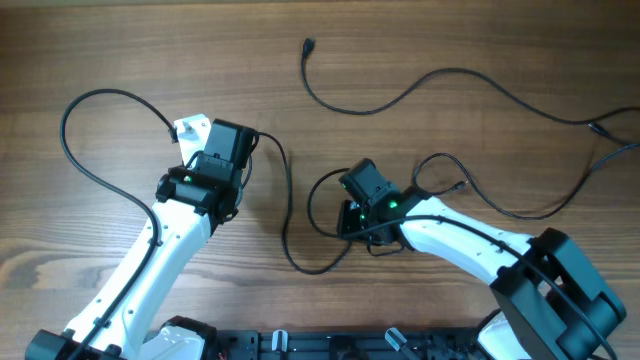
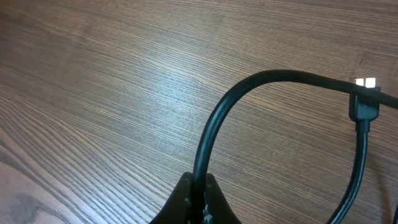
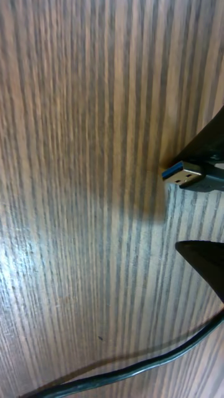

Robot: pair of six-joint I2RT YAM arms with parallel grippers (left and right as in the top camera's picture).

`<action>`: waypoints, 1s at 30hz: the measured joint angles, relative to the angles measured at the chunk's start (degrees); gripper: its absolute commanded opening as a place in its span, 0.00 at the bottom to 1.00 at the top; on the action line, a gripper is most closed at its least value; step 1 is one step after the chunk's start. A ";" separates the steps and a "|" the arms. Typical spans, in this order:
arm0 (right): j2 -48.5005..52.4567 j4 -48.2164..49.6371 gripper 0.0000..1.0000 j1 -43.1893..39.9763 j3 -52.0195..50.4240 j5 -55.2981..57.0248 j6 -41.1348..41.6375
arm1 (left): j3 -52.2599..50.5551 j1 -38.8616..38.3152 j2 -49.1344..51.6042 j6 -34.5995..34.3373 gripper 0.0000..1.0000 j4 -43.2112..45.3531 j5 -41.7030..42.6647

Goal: Untangle cables

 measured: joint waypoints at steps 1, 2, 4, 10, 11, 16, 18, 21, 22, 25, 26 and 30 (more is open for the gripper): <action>0.02 0.04 0.64 0.04 0.00 -0.09 -0.07 | 0.00 0.00 0.00 -0.04 0.04 0.00 0.00; 0.02 0.22 0.76 0.11 0.26 -0.48 0.04 | 0.00 0.00 0.00 -0.04 0.04 0.00 0.00; -0.13 -1.62 0.79 0.48 1.16 -1.07 0.33 | 0.00 0.00 0.00 -0.04 0.04 0.02 0.04; -0.52 -5.92 0.70 0.63 0.87 -3.69 2.58 | -0.02 0.00 0.02 -0.24 0.04 -0.04 3.10; -0.63 -5.84 0.68 0.74 0.66 -3.72 2.99 | -0.02 0.00 0.02 -0.26 0.04 -0.04 3.30; -1.14 -3.93 0.49 2.71 -0.74 -4.04 6.38 | -0.02 0.00 0.02 -0.26 0.04 -0.04 3.93; -1.09 -3.52 0.39 3.52 -1.01 -4.39 6.91 | -0.02 0.00 0.02 -0.26 0.04 -0.02 3.96; -0.94 -3.15 0.22 4.00 -1.38 -4.85 7.72 | -0.02 0.00 0.04 -0.26 0.04 0.00 4.04; -0.72 -3.15 0.17 4.09 -1.53 -5.16 7.82 | -0.02 0.00 0.04 -0.26 0.04 -0.04 4.35; -0.61 -3.32 0.05 4.15 -1.92 -5.11 8.59 | -0.02 0.00 0.04 -0.28 0.04 0.00 5.09; -0.61 -3.32 0.05 4.17 -1.97 -5.16 8.94 | -0.02 0.00 0.04 -0.28 0.04 -0.02 5.44; -0.61 -3.28 0.04 4.22 -1.97 -5.11 9.20 | -0.02 0.00 0.04 -0.28 0.04 -0.04 5.73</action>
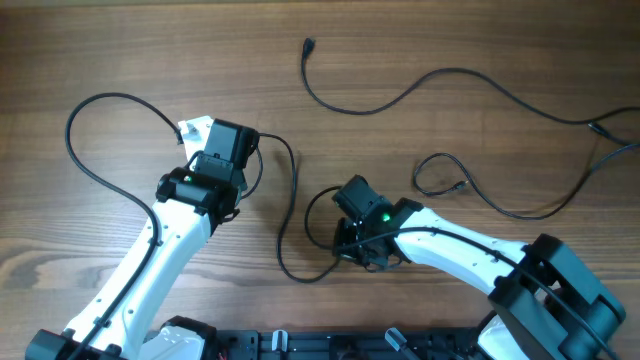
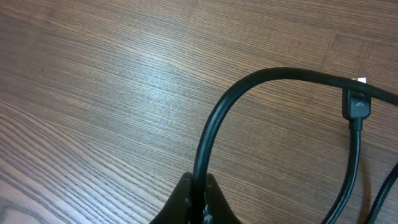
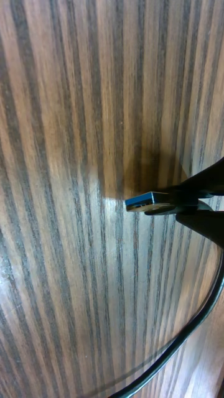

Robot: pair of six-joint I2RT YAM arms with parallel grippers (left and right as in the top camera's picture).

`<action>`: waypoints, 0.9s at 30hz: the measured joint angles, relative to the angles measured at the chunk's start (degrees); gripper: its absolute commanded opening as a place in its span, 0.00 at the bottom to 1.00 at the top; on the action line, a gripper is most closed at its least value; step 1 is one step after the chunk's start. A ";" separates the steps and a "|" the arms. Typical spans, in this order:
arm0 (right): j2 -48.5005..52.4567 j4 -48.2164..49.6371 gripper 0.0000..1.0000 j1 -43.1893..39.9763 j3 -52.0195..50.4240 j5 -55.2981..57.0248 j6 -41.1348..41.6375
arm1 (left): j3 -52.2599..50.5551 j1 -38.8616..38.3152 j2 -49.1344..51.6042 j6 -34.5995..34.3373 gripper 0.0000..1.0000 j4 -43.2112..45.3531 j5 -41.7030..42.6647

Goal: Untangle cables

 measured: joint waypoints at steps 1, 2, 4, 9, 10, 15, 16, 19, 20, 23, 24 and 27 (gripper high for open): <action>0.00 0.00 0.04 0.00 0.00 0.00 0.00 | 0.00 0.00 0.00 0.00 0.04 0.00 0.13; -0.02 -0.07 0.04 0.00 0.00 0.02 0.00 | 0.00 0.00 0.00 0.00 0.04 0.00 0.13; -0.07 -1.14 0.04 0.00 0.33 0.59 0.00 | 0.00 0.00 0.00 0.00 0.04 0.20 0.13; -2.89 -8.72 0.04 -1.53 0.42 5.81 0.22 | 0.00 0.00 0.00 0.00 0.04 1.53 0.17; -4.26 -9.90 0.04 -2.16 0.20 7.23 0.22 | -0.04 0.00 0.00 0.02 0.04 1.99 0.42; -19.06 -13.68 0.05 -7.21 0.17 12.31 0.22 | -0.22 0.00 0.00 0.35 0.04 6.78 4.94; -22.25 -13.97 0.04 -8.55 0.22 12.79 0.20 | -0.22 0.00 0.00 1.18 0.04 8.00 6.62; -31.50 -14.36 0.04 -12.68 0.28 13.99 -0.04 | -0.22 -0.35 0.00 4.15 0.04 10.40 10.51; -33.88 -14.38 0.04 -13.79 0.28 14.36 -0.11 | -0.24 -0.74 0.00 4.81 0.04 11.26 10.99; -39.23 -14.47 0.04 -17.40 0.28 16.17 -0.35 | -0.35 -3.69 -0.02 6.71 0.04 15.26 12.33; -40.26 -14.43 0.04 -18.64 0.28 16.83 -0.46 | -0.37 -4.55 -0.02 7.02 0.04 16.81 12.46; -40.87 -13.70 0.04 -23.39 0.28 18.34 -0.48 | -0.44 -8.63 -0.02 9.44 0.04 23.23 12.90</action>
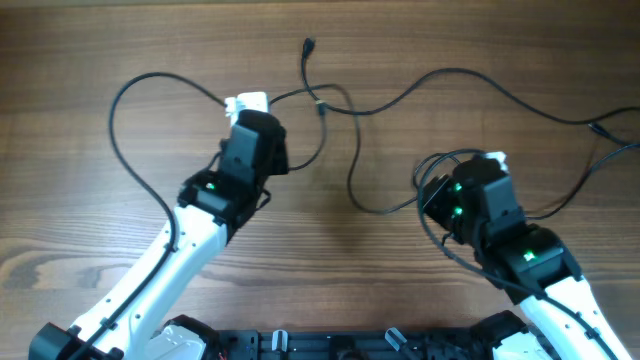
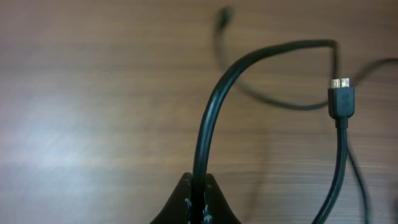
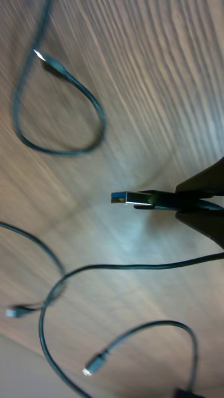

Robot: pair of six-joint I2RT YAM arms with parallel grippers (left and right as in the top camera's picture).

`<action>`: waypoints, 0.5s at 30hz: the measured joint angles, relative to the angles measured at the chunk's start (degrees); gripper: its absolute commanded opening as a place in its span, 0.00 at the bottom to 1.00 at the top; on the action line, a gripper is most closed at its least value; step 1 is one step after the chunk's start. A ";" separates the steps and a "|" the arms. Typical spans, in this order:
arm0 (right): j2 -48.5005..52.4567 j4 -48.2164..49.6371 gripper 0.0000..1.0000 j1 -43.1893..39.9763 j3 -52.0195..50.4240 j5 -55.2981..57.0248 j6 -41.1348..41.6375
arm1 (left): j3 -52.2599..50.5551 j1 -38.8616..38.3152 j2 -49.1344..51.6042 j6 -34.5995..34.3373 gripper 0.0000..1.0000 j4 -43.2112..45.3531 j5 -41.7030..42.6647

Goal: Untangle cables

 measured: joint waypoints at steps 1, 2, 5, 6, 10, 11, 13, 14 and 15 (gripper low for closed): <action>0.15 0.61 0.04 -1.51 0.00 0.35 0.00 | -0.02 -1.55 0.00 1.42 0.04 2.21 0.15; 0.31 1.70 0.04 -2.82 0.00 0.55 0.00 | -0.07 -2.64 0.00 2.82 0.04 3.91 0.37; 1.51 6.91 0.04 -6.93 0.02 0.83 -0.11 | -0.13 -4.76 0.00 5.64 0.04 10.10 0.59; 2.03 8.85 0.05 -8.33 0.02 0.94 -0.28 | -0.13 -5.01 0.02 6.21 0.04 11.65 0.68; 4.55 15.56 0.04 -13.73 0.02 1.05 -0.66 | -0.15 -5.03 1.38 7.26 0.04 18.03 0.83; 5.73 17.99 0.05 -15.67 0.04 1.09 -0.90 | -0.17 -5.03 1.55 7.39 0.04 18.43 0.83; 8.11 20.63 0.05 -19.41 0.04 0.92 -1.77 | -0.24 -5.03 4.15 7.63 0.04 24.06 1.33; 9.55 22.58 0.05 -21.51 0.07 0.55 -2.34 | -0.17 -5.03 5.51 7.63 0.04 26.53 1.64; 11.54 23.80 0.05 -24.20 0.33 0.07 -3.19 | -0.17 -5.03 6.91 7.63 0.04 28.46 1.95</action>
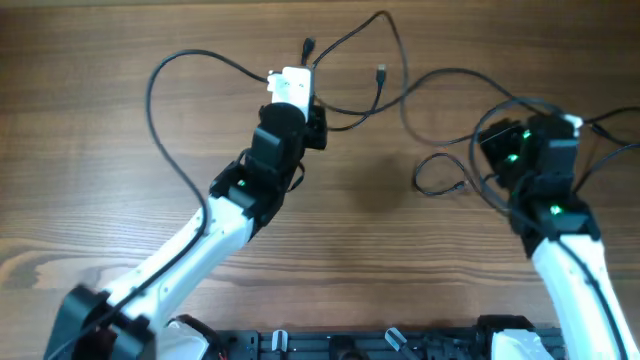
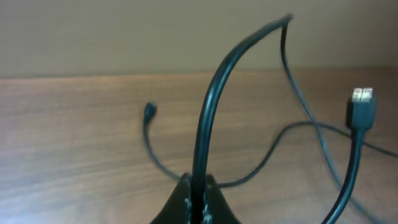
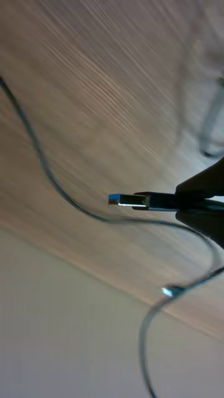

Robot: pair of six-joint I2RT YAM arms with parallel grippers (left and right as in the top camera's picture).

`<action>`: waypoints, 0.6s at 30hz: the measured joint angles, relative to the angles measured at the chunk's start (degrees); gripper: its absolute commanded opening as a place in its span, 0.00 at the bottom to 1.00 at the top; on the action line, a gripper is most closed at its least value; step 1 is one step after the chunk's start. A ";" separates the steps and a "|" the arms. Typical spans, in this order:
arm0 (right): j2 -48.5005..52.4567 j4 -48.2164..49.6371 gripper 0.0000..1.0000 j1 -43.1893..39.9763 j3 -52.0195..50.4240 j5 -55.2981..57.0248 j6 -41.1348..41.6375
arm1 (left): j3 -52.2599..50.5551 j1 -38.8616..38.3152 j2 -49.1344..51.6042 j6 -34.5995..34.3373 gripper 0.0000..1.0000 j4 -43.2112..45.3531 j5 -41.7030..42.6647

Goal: Untangle cables

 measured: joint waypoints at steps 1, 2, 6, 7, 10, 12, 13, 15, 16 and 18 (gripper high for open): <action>1.42 0.39 0.05 -1.97 0.24 -0.39 -0.57 | -0.02 0.00 2.01 0.00 0.04 2.43 0.31; 3.10 0.70 0.05 -4.11 0.79 -1.01 -1.31 | -0.04 0.00 3.52 0.07 0.04 4.52 0.44; 12.63 4.57 0.05 -13.27 6.84 -2.67 -4.87 | -0.26 0.00 9.99 0.39 0.04 15.93 1.29; 14.88 5.77 0.05 -14.99 8.66 -2.95 -5.33 | -0.22 0.00 12.28 0.74 0.04 20.48 1.81; 22.77 11.39 0.05 -19.23 13.86 -3.61 -6.38 | 0.31 0.00 20.00 1.97 0.04 32.41 2.51; 28.48 17.77 0.05 -21.59 16.04 -3.63 -6.95 | 0.57 0.00 25.66 2.38 0.04 36.72 3.02; 31.08 21.44 0.05 -22.58 16.37 -3.41 -7.19 | 0.66 0.00 28.04 2.51 0.04 37.20 3.41; 36.17 30.32 0.05 -23.78 16.59 -2.16 -7.41 | 1.29 0.00 32.59 2.56 0.04 37.31 5.25; 38.36 33.33 0.05 -24.02 16.63 -1.53 -7.43 | 1.84 0.00 34.07 2.56 0.04 37.31 6.25; 42.66 39.80 0.05 -24.13 16.59 -0.13 -7.52 | 3.58 0.00 36.33 2.56 0.04 37.46 8.85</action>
